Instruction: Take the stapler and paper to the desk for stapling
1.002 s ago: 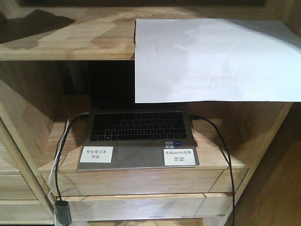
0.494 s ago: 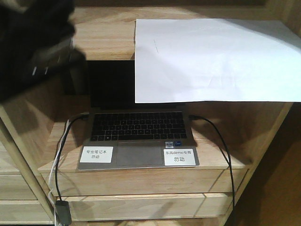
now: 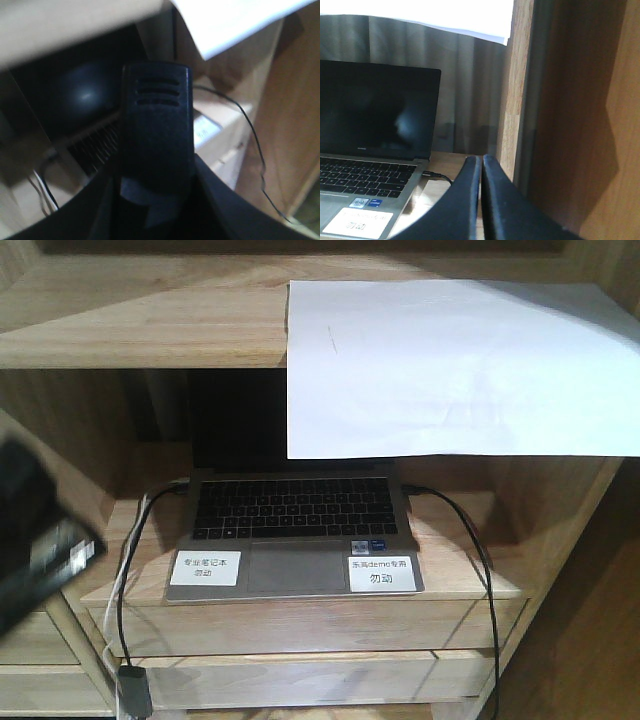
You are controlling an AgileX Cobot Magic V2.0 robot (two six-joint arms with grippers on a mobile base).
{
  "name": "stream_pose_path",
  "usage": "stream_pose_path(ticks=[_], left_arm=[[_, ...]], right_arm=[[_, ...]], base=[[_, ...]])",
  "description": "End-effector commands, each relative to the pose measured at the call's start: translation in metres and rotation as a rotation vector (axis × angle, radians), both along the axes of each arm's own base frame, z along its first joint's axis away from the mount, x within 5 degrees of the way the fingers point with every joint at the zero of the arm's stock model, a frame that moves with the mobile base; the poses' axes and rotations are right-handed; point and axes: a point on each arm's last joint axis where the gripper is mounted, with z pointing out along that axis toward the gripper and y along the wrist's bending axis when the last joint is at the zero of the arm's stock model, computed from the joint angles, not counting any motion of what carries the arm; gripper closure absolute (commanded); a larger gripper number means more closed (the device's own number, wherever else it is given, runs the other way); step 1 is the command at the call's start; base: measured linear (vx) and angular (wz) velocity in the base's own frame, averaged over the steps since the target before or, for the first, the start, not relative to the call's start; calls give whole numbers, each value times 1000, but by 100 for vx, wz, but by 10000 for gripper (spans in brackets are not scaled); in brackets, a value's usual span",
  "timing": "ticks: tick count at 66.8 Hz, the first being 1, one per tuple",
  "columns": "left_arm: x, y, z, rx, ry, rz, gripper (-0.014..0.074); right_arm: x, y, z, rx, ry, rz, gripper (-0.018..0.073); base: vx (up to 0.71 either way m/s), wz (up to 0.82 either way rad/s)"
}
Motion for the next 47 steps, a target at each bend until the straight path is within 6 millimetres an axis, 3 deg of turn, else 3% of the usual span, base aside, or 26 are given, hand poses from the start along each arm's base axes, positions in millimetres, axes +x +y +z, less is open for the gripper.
stream_pose_path(ticks=[1,10,19,47], left_arm=[[-9,4,-4,-113,-82,25,603],[-19,9,-35,-106,-65,30,603],[-28,14,-51,-125,-97,41,603],[-36,18,-54,-144,-134,42,603]], right_arm=[[-2,0,7,1,-87,2,568],[-2,0,7,1,-87,2,568],[-2,0,7,1,-87,2,568],[-2,0,7,1,-87,2,568]], base=[[0,0],[0,0],[0,0],[0,0]])
